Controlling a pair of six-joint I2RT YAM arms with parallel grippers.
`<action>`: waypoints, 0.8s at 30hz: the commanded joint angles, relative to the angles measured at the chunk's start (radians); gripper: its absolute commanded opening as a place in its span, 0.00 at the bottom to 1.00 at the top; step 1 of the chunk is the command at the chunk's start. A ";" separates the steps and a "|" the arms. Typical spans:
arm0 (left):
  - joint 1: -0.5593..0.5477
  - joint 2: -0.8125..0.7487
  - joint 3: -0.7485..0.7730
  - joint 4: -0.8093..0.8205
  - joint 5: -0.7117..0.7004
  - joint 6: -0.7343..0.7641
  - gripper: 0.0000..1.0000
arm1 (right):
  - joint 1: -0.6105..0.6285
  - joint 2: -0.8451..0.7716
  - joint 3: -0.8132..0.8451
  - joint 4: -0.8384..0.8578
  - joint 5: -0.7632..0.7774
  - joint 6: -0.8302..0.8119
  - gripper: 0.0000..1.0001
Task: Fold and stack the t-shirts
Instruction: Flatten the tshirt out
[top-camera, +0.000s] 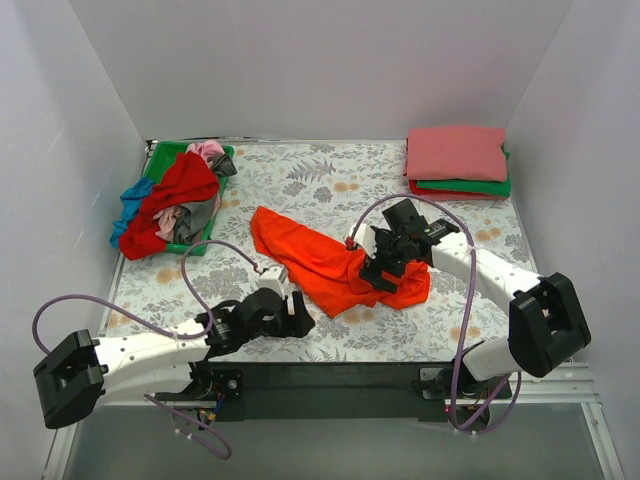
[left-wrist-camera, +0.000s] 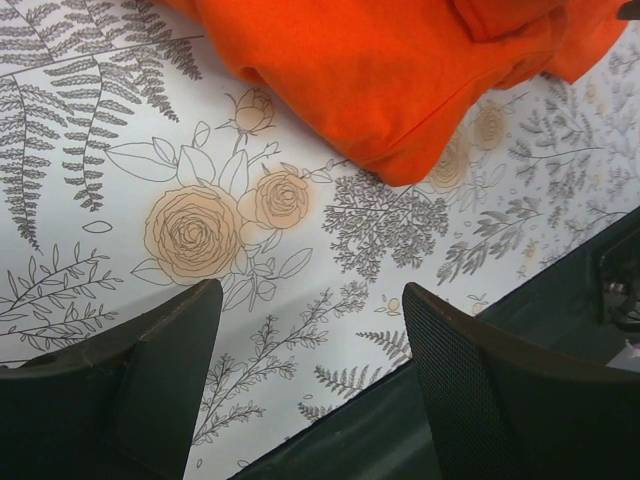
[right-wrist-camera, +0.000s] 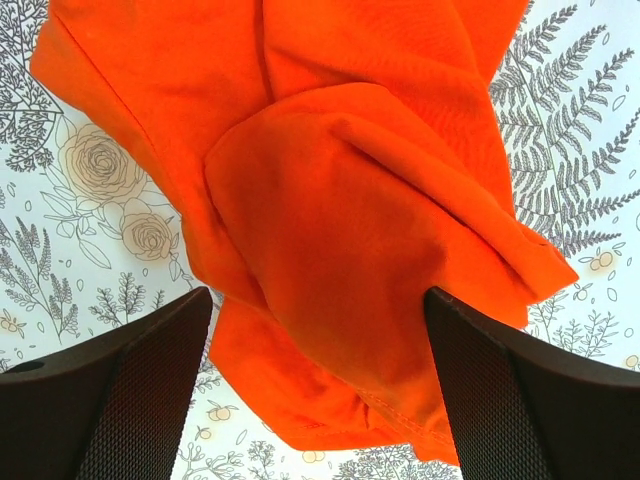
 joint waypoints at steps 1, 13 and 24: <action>0.003 0.055 0.041 0.035 -0.027 0.023 0.71 | 0.010 -0.003 -0.001 0.000 0.012 0.014 0.91; -0.004 0.388 0.225 0.144 0.005 0.123 0.61 | -0.004 0.001 -0.016 0.046 0.116 0.085 0.83; -0.010 0.575 0.313 0.124 -0.012 0.101 0.57 | -0.047 0.023 -0.032 0.076 0.150 0.134 0.48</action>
